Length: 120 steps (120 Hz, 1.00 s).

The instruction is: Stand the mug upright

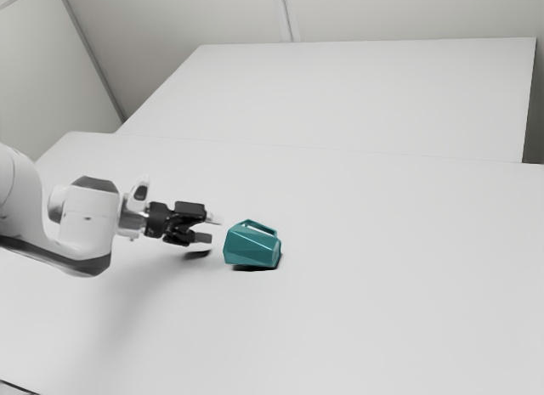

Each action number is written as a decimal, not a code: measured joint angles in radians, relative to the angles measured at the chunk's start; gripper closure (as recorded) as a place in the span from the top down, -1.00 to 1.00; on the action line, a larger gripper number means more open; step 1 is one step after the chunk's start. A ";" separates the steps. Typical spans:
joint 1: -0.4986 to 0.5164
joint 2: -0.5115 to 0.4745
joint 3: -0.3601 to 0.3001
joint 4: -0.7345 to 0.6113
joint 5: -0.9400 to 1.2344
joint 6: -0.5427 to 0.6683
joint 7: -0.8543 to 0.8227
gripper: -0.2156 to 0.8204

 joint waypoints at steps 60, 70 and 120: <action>-0.076 0.021 -0.013 0.007 -0.010 -0.053 -0.020 0.58; -0.083 0.028 -0.013 0.013 -0.015 -0.054 -0.024 0.58; -0.100 0.041 -0.013 0.021 -0.026 -0.026 -0.048 -0.09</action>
